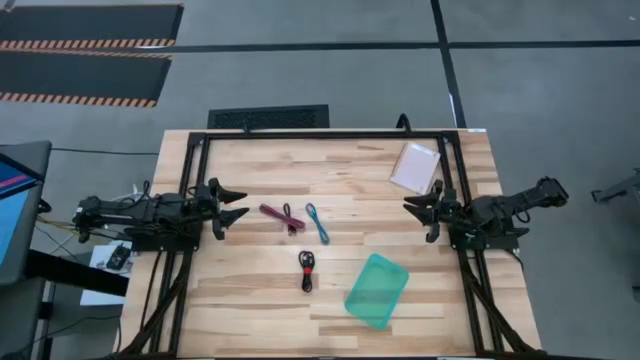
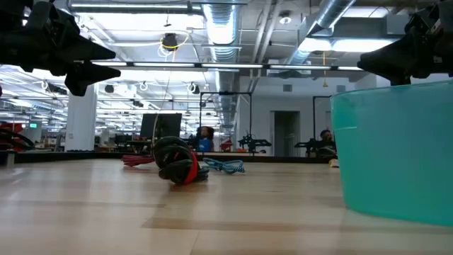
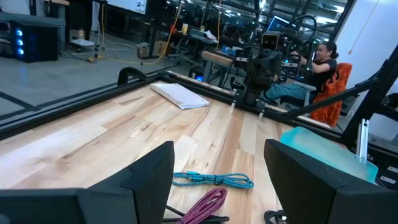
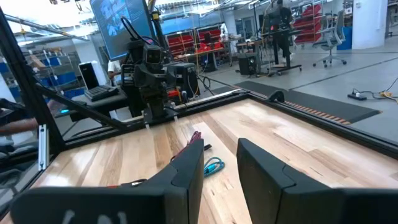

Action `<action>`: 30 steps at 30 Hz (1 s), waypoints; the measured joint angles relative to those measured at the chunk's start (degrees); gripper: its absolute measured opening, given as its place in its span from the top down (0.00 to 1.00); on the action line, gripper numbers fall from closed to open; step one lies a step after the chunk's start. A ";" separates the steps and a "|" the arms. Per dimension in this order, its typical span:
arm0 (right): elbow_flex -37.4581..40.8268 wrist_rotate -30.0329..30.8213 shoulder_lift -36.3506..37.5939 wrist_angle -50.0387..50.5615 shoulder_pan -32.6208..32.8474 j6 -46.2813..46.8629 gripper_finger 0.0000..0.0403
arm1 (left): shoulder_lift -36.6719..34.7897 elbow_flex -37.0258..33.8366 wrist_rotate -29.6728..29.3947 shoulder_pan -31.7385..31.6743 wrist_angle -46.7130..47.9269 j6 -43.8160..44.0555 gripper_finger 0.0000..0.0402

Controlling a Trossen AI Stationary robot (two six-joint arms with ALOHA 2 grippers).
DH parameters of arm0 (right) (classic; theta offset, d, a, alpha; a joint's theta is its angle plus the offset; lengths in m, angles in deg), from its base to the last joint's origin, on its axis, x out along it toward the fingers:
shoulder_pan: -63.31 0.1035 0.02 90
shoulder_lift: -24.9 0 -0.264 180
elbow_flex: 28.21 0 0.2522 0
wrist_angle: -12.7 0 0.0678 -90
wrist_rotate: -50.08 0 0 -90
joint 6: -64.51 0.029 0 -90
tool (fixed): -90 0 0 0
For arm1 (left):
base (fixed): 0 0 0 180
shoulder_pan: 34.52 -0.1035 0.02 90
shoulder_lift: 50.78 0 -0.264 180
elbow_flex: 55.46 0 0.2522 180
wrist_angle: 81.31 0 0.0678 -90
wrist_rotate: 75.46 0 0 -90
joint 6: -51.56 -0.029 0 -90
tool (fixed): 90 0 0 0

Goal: Pick and place USB-C Cables

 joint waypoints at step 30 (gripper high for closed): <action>0.05 0.09 0.00 -2.47 -0.51 16.25 0.70 | -0.01 0.00 0.02 0.00 0.02 -0.02 0.41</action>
